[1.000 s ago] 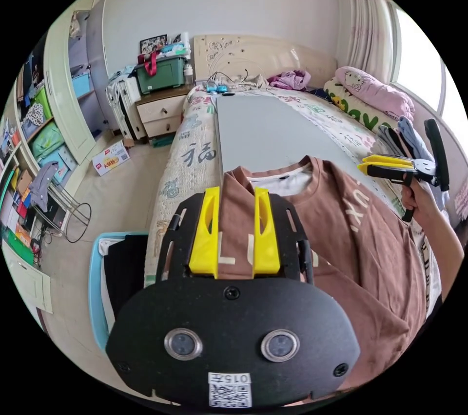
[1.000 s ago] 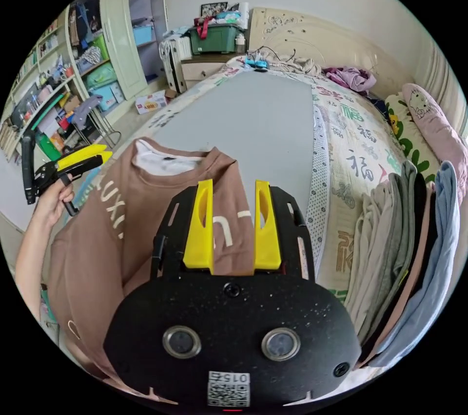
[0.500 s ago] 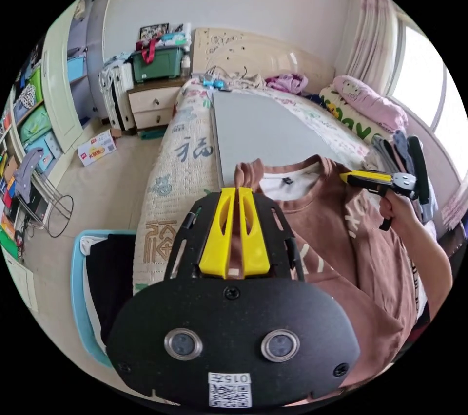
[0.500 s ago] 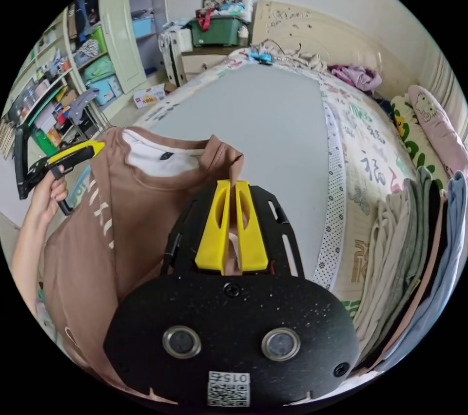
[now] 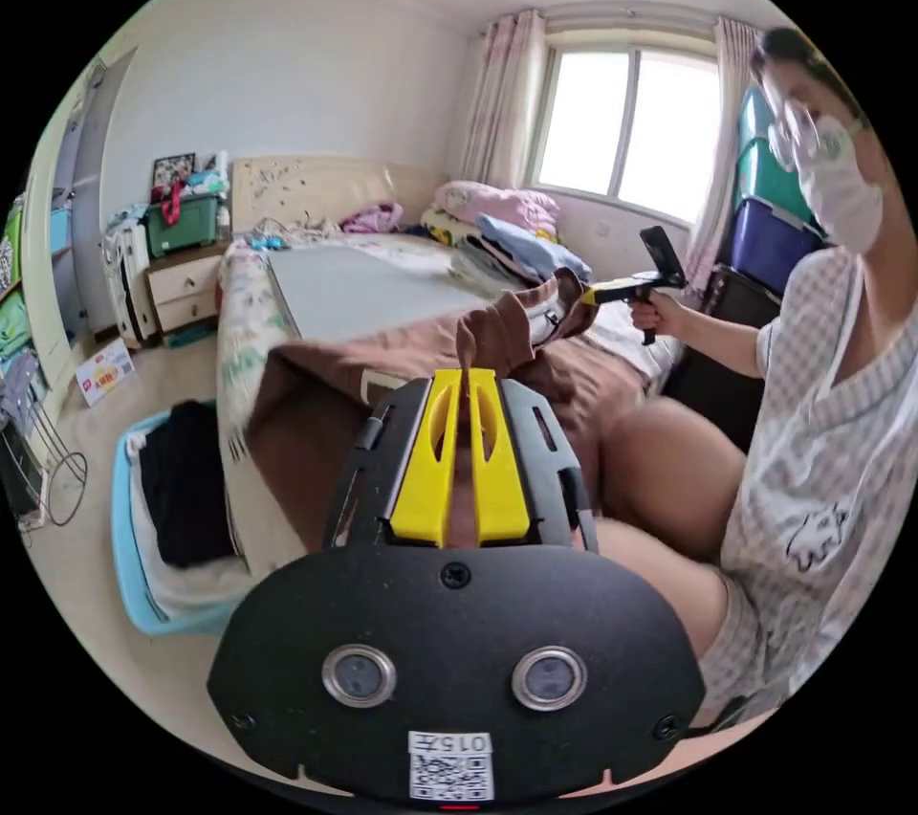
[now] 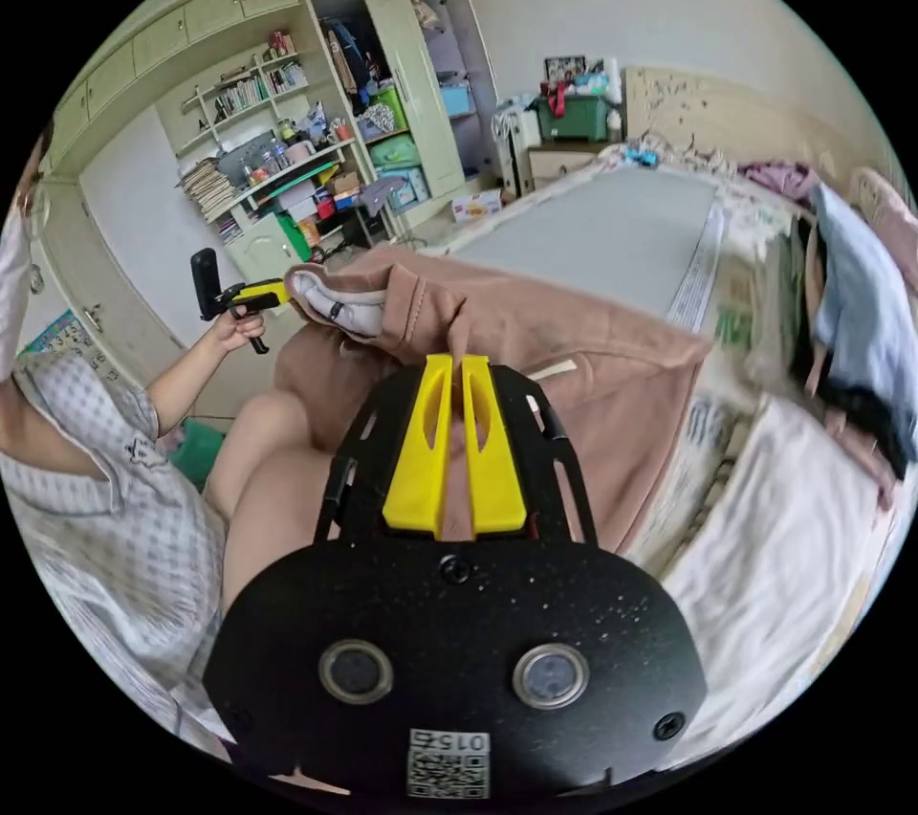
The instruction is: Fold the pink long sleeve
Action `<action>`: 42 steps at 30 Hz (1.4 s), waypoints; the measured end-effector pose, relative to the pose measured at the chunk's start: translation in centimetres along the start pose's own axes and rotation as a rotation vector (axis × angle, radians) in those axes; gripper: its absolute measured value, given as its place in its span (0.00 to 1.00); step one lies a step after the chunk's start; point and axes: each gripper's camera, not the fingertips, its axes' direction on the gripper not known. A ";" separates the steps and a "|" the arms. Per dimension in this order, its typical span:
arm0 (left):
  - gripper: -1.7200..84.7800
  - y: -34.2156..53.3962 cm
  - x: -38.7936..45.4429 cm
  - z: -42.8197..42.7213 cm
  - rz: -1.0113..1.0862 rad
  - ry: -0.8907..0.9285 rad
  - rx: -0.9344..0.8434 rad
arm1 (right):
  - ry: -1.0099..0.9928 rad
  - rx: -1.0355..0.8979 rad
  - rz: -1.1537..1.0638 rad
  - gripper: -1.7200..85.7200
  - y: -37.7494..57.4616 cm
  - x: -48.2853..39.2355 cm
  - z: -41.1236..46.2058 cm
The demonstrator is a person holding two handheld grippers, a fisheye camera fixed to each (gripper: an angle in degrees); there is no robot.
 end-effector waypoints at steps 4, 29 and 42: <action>0.03 6.8 4.2 -0.3 -0.035 -0.035 -0.094 | 0.015 -0.046 0.119 0.03 7.4 -1.2 1.1; 0.04 0.6 -0.1 -1.0 -0.142 -0.103 -0.349 | -0.110 -0.038 0.182 0.02 8.1 2.0 -5.4; 0.17 -4.0 -24.8 -2.3 -0.864 -0.035 0.003 | -0.025 0.147 0.549 0.20 -2.9 25.3 -9.1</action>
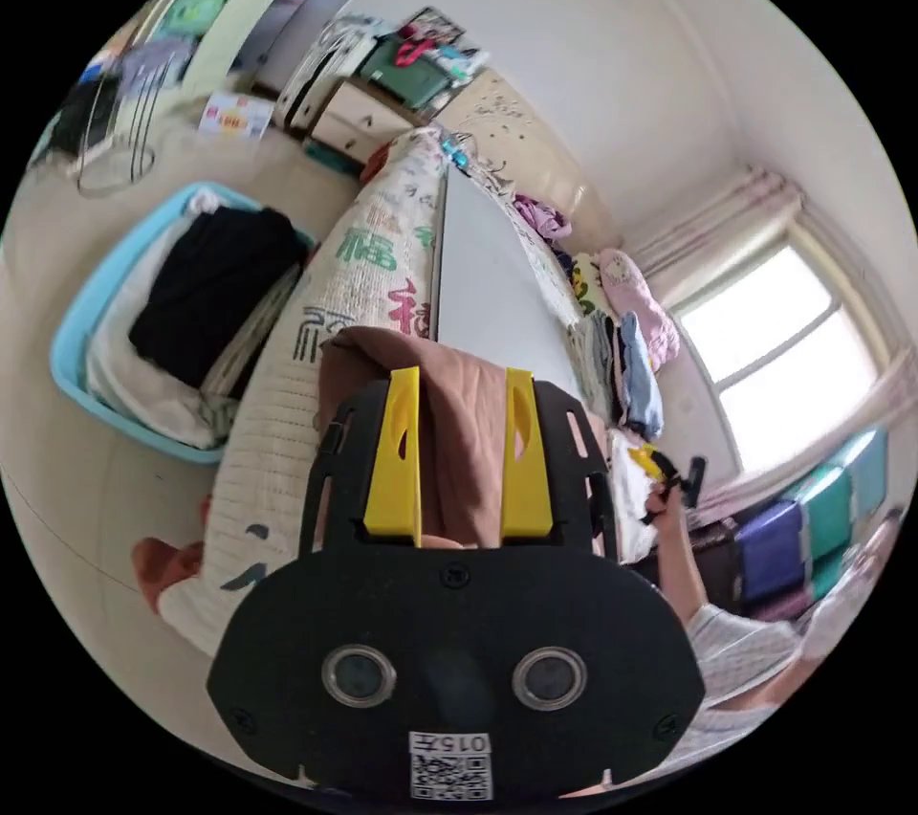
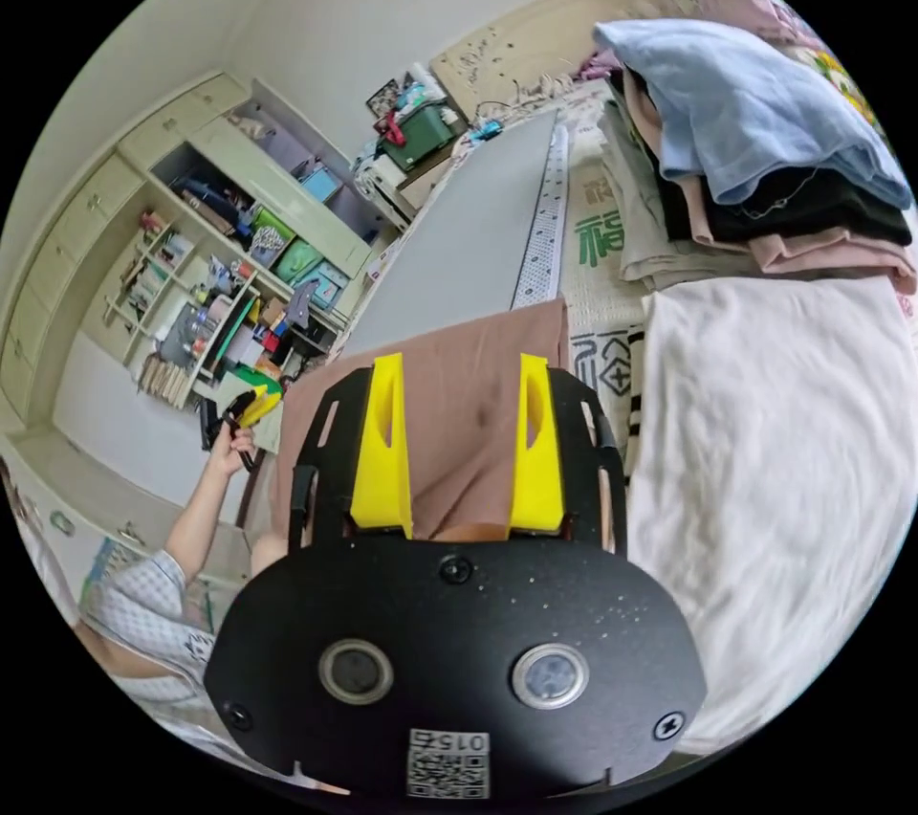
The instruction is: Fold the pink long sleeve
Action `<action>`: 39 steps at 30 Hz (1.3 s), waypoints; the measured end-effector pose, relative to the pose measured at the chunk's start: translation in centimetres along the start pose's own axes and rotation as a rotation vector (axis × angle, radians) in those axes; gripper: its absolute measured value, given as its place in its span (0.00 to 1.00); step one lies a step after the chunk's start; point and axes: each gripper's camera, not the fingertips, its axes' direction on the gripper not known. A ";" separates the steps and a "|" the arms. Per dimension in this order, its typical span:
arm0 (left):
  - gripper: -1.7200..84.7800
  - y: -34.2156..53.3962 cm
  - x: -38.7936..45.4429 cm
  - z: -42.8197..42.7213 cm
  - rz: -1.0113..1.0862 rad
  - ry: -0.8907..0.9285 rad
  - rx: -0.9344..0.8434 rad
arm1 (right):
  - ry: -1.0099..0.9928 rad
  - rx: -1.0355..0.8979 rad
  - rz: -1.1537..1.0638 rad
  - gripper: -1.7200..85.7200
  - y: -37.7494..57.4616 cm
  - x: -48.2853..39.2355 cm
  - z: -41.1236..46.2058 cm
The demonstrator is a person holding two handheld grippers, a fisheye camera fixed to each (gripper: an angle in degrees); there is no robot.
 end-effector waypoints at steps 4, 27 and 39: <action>0.16 -3.2 -5.6 4.0 -0.215 0.069 -0.030 | 0.019 -0.079 0.089 0.20 -4.3 3.3 4.4; 0.03 -6.1 -4.7 5.3 -0.026 -0.021 -0.021 | 0.196 -0.237 0.103 0.05 -8.6 4.9 10.1; 0.03 -5.9 2.3 6.7 0.095 -0.202 0.092 | 0.407 -0.077 -0.004 0.05 -10.9 -3.9 11.5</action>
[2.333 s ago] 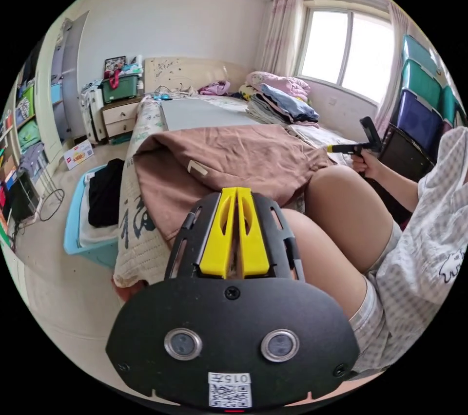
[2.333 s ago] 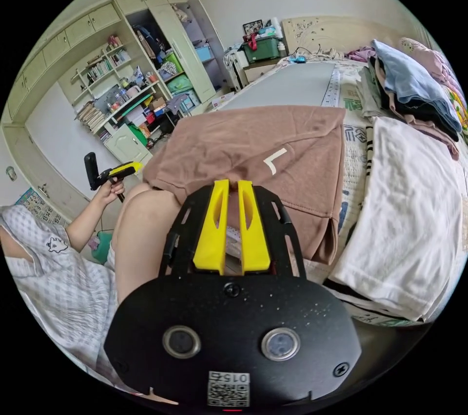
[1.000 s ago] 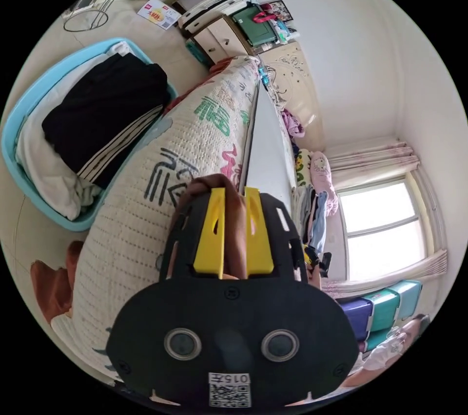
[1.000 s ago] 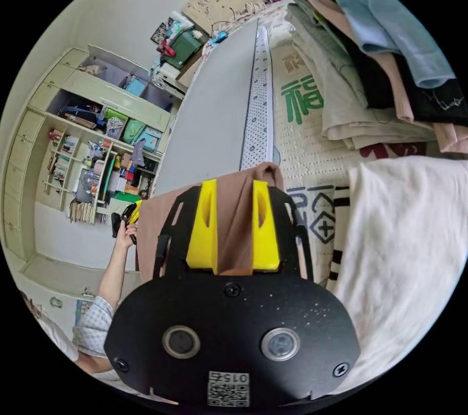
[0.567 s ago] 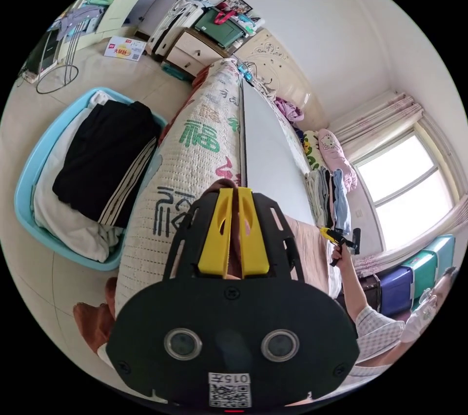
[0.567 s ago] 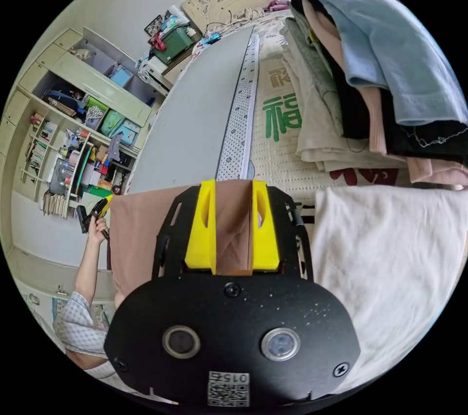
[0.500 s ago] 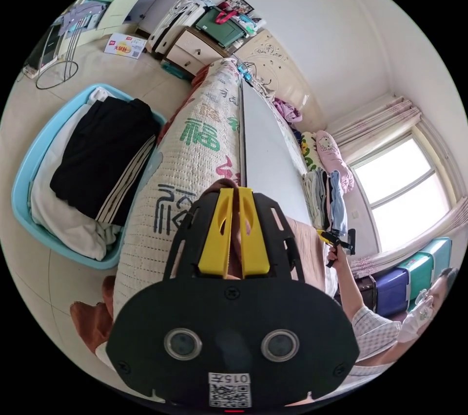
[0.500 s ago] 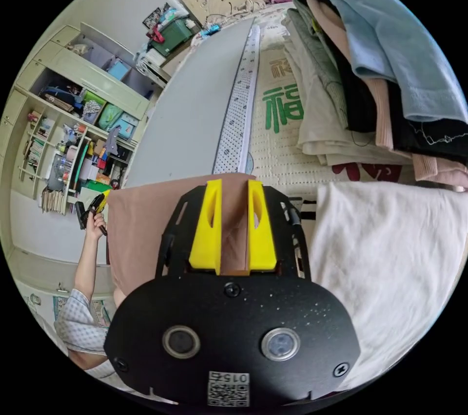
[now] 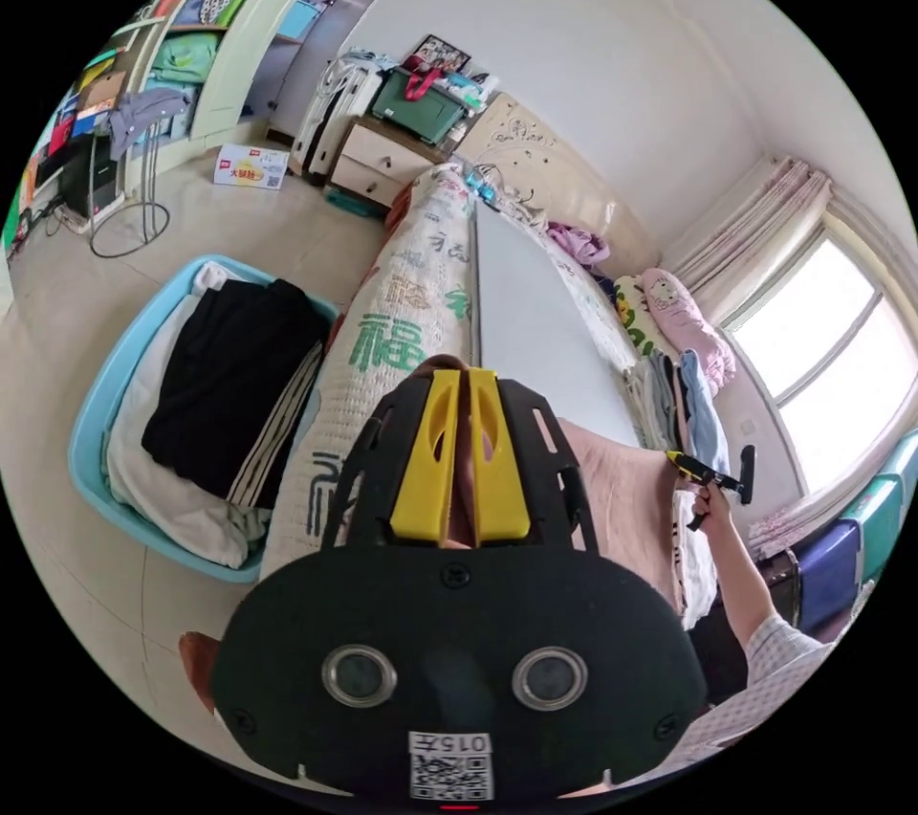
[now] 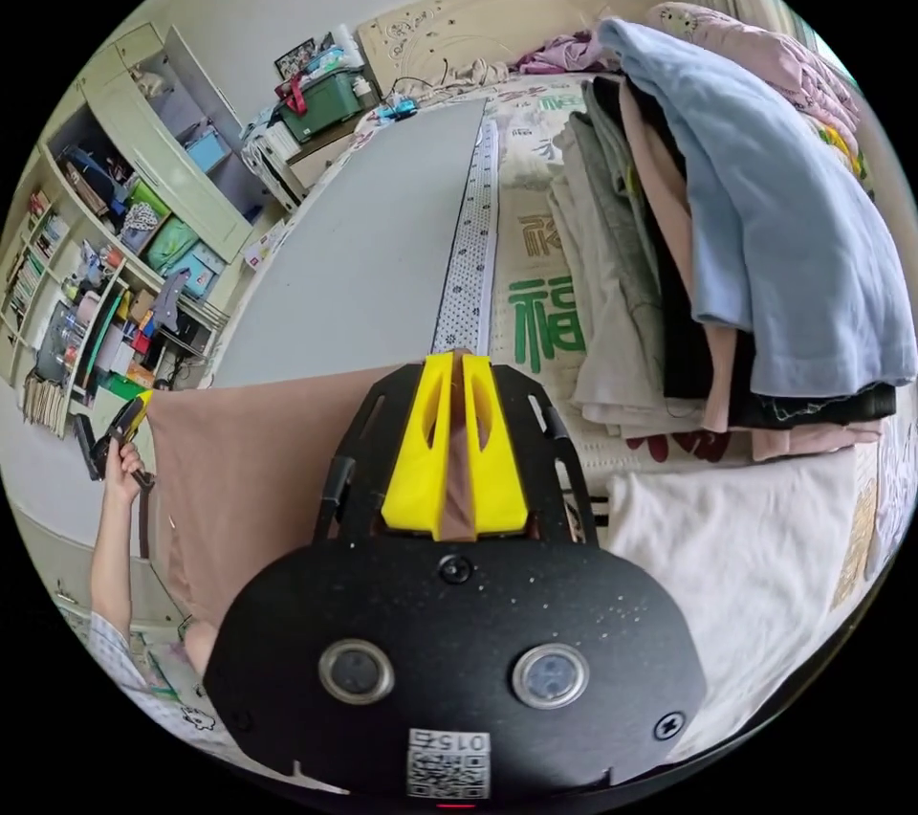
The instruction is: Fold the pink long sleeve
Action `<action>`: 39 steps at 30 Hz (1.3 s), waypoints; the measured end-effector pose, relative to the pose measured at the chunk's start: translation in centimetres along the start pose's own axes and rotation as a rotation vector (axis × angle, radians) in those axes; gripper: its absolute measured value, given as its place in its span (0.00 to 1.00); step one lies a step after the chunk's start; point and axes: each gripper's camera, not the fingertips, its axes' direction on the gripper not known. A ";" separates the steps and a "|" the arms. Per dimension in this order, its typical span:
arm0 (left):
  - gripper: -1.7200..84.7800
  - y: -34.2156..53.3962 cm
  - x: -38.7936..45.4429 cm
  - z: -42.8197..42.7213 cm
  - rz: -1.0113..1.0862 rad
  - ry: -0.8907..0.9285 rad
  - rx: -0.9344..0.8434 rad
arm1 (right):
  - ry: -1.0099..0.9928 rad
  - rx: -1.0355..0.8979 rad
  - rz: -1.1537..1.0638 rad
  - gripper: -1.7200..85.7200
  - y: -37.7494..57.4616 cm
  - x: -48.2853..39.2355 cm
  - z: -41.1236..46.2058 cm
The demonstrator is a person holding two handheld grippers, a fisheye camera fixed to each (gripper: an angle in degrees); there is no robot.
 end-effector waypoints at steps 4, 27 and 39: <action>0.05 3.6 0.5 0.8 0.012 -0.061 -0.022 | 0.065 0.000 -0.005 0.08 2.9 -1.7 -0.7; 0.15 37.3 28.7 -5.1 0.664 -0.339 -0.265 | 0.075 -0.016 -0.706 0.17 39.2 -30.0 -8.0; 0.05 39.8 32.4 1.1 0.733 -0.469 -0.398 | 0.006 0.007 -0.521 0.02 39.9 -28.1 -11.1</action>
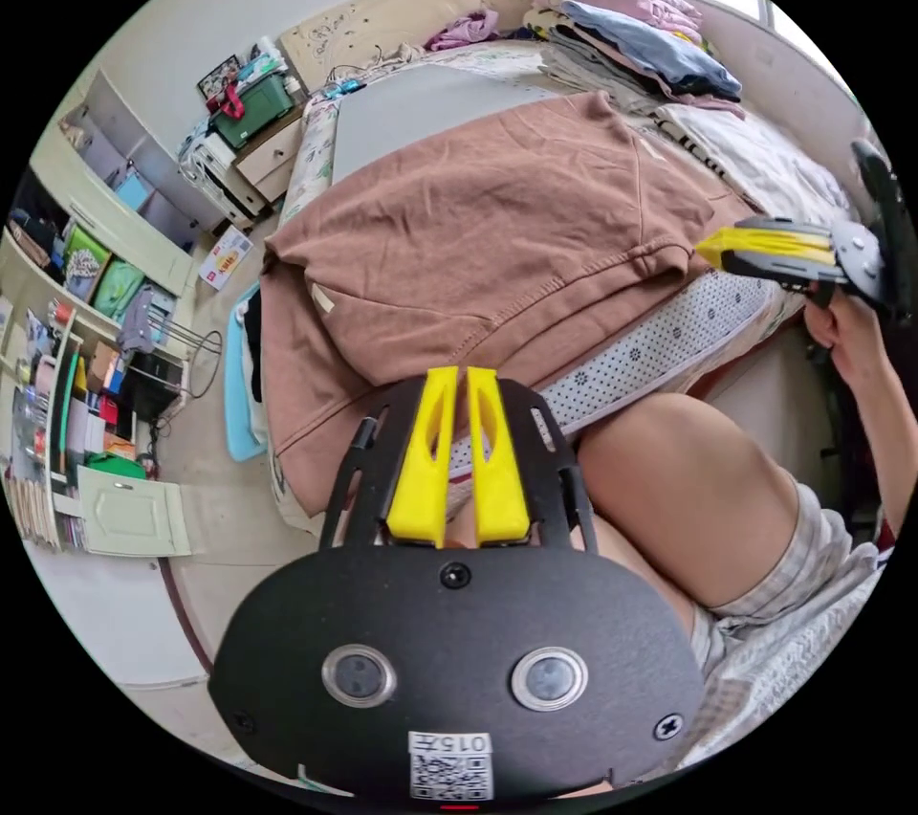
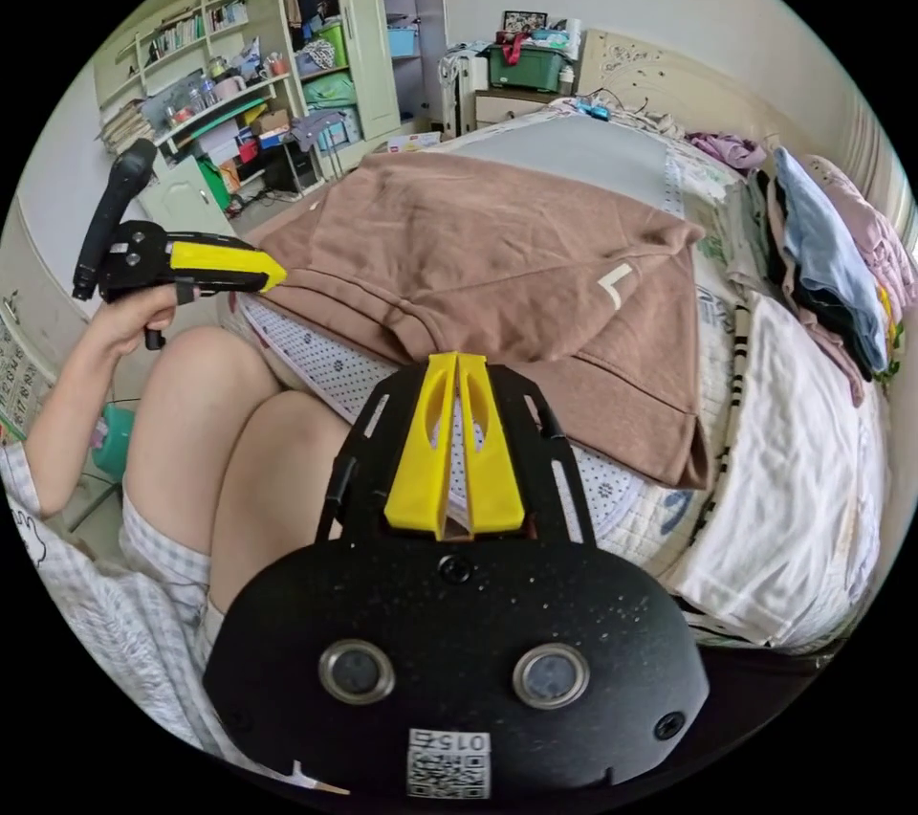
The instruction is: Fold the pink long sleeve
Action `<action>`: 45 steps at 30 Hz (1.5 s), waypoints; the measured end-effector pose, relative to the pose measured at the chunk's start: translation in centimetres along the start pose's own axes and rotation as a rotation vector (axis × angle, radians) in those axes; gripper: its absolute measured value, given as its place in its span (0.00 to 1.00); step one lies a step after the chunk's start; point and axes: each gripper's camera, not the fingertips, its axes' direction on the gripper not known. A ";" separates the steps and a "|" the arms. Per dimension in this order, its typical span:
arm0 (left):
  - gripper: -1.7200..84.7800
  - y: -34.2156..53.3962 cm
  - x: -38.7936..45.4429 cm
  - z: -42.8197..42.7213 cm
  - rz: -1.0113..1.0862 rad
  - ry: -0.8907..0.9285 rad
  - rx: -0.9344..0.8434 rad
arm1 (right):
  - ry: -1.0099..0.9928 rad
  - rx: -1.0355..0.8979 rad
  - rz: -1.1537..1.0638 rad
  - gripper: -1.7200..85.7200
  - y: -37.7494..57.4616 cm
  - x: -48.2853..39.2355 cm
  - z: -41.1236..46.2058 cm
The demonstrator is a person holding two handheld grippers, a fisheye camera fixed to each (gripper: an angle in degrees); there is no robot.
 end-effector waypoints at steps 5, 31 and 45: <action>0.03 1.4 1.4 -0.6 0.012 0.038 0.057 | -0.027 0.031 0.003 0.03 0.9 0.5 -2.1; 0.02 2.9 3.7 2.5 0.060 0.135 0.129 | 0.040 -0.044 -0.078 0.06 0.3 2.3 -2.9; 0.03 2.4 1.3 5.5 -0.004 0.214 0.081 | -0.130 0.100 0.216 0.08 5.6 14.1 -9.4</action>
